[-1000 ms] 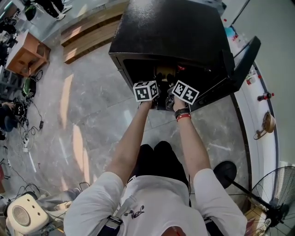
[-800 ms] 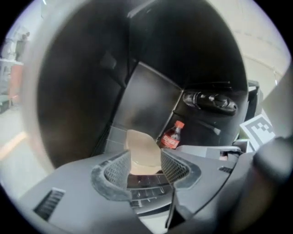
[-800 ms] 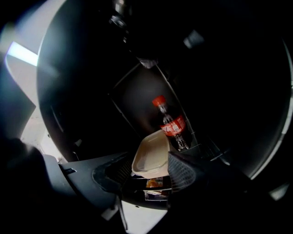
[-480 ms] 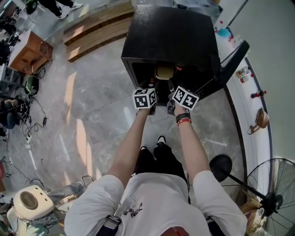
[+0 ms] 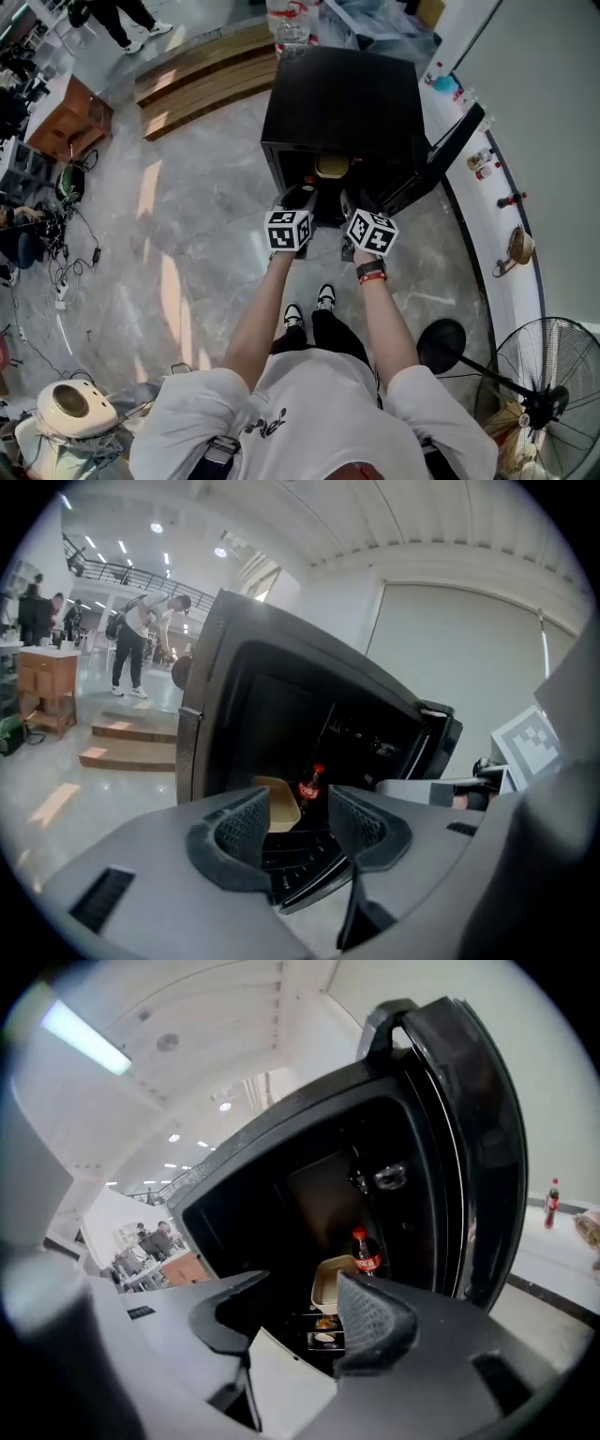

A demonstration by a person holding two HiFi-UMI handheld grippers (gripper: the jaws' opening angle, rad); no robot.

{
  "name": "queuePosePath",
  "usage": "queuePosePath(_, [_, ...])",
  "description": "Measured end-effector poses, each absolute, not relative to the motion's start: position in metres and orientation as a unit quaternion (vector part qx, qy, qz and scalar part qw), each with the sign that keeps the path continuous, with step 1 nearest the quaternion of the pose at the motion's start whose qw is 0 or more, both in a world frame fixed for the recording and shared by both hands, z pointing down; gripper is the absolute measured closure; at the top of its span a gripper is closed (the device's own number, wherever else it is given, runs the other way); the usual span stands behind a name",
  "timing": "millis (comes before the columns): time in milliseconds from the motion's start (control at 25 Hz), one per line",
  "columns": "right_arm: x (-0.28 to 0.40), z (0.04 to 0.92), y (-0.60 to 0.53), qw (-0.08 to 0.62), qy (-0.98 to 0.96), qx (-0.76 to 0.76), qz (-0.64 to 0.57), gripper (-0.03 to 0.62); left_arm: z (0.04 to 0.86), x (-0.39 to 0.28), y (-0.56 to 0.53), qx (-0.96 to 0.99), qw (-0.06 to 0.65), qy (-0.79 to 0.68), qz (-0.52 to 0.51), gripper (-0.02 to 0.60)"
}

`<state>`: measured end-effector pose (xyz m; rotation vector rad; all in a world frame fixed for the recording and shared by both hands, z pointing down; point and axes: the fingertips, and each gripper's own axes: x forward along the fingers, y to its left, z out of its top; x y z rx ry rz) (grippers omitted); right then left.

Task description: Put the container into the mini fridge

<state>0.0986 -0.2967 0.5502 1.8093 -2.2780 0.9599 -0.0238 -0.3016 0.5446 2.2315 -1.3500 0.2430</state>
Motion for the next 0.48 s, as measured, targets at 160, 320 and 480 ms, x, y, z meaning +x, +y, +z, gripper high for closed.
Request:
queuePosePath(160, [0.095, 0.533, -0.276, 0.045, -0.750, 0.589, 0.296, 0.370, 0.525, -0.028, -0.284, 0.832, 0.240, -0.491, 0.091, 0.377])
queuePosePath(320, [0.088, 0.514, -0.259, 0.050, -0.762, 0.580, 0.283, 0.370, 0.504, -0.035, -0.266, 0.839, 0.221, -0.489, 0.091, 0.385])
queuePosePath(480, [0.080, 0.499, -0.240, 0.064, -0.777, 0.568, 0.262, 0.378, 0.489, -0.040, -0.244, 0.844, 0.208, -0.486, 0.091, 0.394])
